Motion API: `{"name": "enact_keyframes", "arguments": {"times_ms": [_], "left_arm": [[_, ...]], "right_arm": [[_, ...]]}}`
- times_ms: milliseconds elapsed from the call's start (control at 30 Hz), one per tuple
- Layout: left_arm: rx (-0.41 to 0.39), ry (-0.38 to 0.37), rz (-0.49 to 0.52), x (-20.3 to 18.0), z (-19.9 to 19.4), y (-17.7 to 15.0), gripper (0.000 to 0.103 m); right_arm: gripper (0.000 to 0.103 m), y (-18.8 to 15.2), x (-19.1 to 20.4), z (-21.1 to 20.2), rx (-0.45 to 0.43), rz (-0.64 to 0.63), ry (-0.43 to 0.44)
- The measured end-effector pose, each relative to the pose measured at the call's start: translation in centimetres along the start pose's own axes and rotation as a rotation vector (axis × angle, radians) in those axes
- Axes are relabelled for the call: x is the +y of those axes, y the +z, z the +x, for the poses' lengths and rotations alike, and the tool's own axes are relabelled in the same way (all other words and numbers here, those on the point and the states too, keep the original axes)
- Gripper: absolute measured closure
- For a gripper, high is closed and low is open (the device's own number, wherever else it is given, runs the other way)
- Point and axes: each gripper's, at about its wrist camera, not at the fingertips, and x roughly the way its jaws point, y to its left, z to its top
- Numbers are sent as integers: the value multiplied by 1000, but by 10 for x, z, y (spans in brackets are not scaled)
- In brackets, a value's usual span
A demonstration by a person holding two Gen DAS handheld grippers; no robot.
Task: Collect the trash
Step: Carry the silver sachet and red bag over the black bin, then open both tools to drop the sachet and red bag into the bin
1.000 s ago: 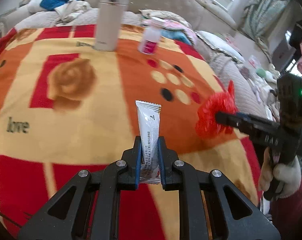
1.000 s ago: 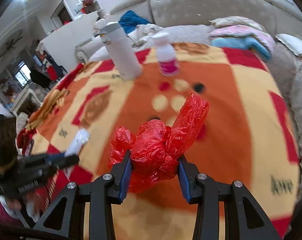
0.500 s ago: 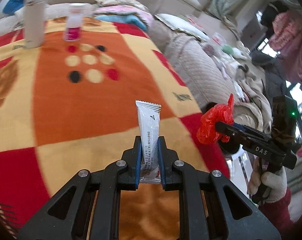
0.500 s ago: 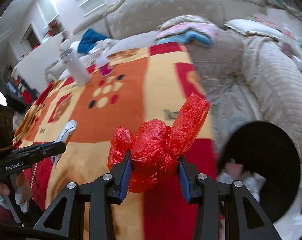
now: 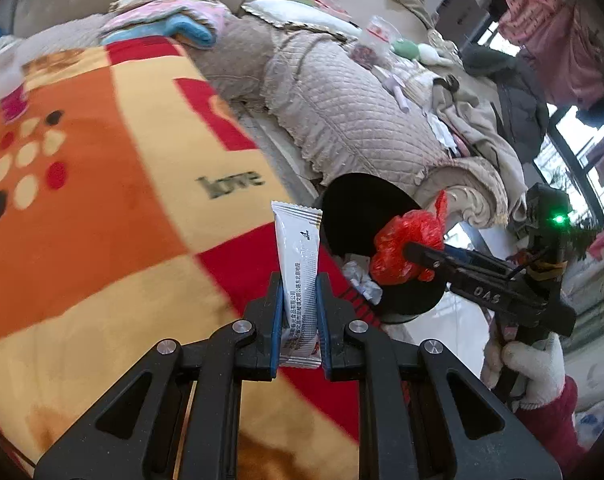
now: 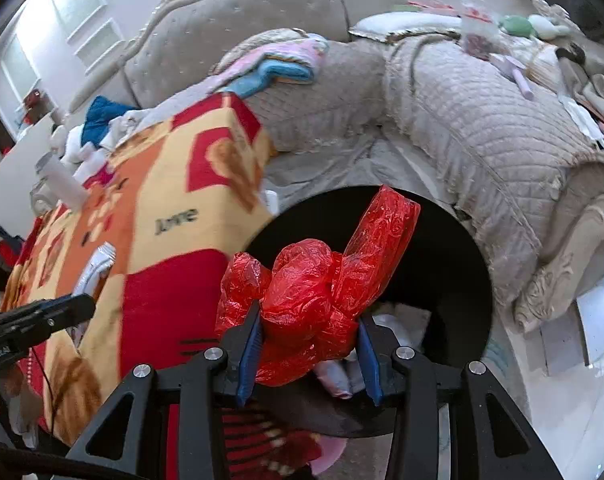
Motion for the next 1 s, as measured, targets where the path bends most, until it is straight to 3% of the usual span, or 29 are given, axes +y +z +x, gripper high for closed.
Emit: {"name": "enact_keyframes", "arguments": {"times_ms": [400,500,567,600,633,700,733,1000], "left_arm": [[39,-15,44,-31,47,24,90],[45,-43,46,-36,56,26,90],[32,-73,37,-38,61,28,89],[23,-83,33,-39,61,29,86],[18,-90,28,-39,63,30,83],[24,-96,14,-38,66,31,55],[22,-102,4,-36,65,31,50],[-42,19,33,-28,43,20,47]], "right_arm": [[59,-1,-34,15,27,37,-70],[50,0,-37,13,20,44,-80],[36,0,-41,10,12,59,-85],[28,-1,-41,9,6,65,-88],[27,-1,-42,7,-1,70,-90],[27,-1,-44,5,-9,76,-92],[27,-1,-44,3,-13,78,-94],[27,-15,-22,-15,-91,68,-121]]}}
